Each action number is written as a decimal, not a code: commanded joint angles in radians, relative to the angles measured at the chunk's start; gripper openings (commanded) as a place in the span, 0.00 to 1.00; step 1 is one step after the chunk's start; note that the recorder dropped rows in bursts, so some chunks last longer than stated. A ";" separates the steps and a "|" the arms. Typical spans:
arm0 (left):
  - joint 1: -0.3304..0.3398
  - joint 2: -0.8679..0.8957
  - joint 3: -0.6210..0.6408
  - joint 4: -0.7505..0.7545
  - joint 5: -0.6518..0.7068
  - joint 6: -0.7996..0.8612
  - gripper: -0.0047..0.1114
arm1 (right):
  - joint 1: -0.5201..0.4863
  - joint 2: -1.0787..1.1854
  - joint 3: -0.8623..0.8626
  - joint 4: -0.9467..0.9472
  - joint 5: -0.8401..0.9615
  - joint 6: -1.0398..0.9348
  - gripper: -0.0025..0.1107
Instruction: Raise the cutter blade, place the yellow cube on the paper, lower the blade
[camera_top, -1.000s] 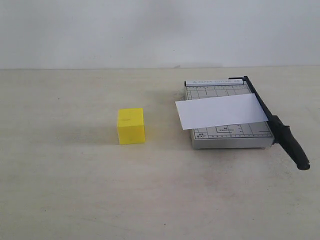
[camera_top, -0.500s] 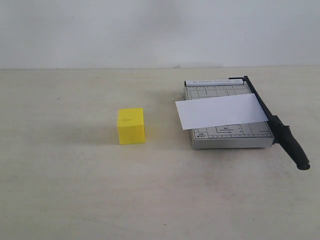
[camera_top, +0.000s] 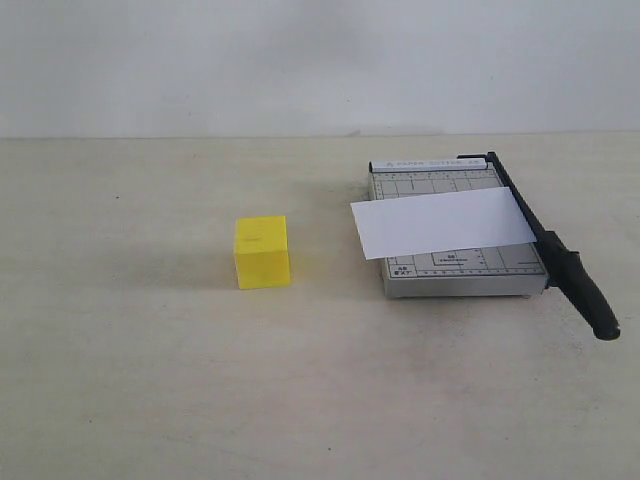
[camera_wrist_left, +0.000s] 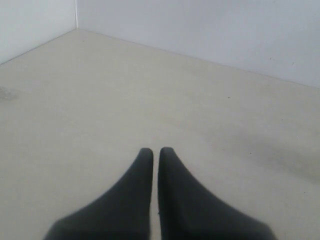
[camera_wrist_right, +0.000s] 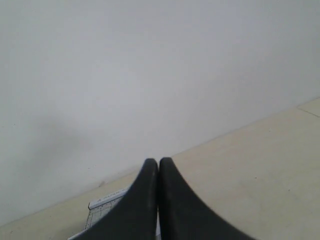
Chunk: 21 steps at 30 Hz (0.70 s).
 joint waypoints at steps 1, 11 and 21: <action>0.002 -0.003 -0.001 0.000 -0.002 -0.004 0.08 | -0.001 0.064 -0.052 -0.012 0.000 -0.063 0.02; 0.002 -0.003 -0.001 0.000 -0.002 -0.004 0.08 | -0.001 0.259 -0.188 -0.012 0.130 -0.084 0.02; 0.002 -0.003 -0.001 0.000 -0.002 -0.004 0.08 | 0.080 0.576 -0.509 -0.004 0.489 -0.336 0.30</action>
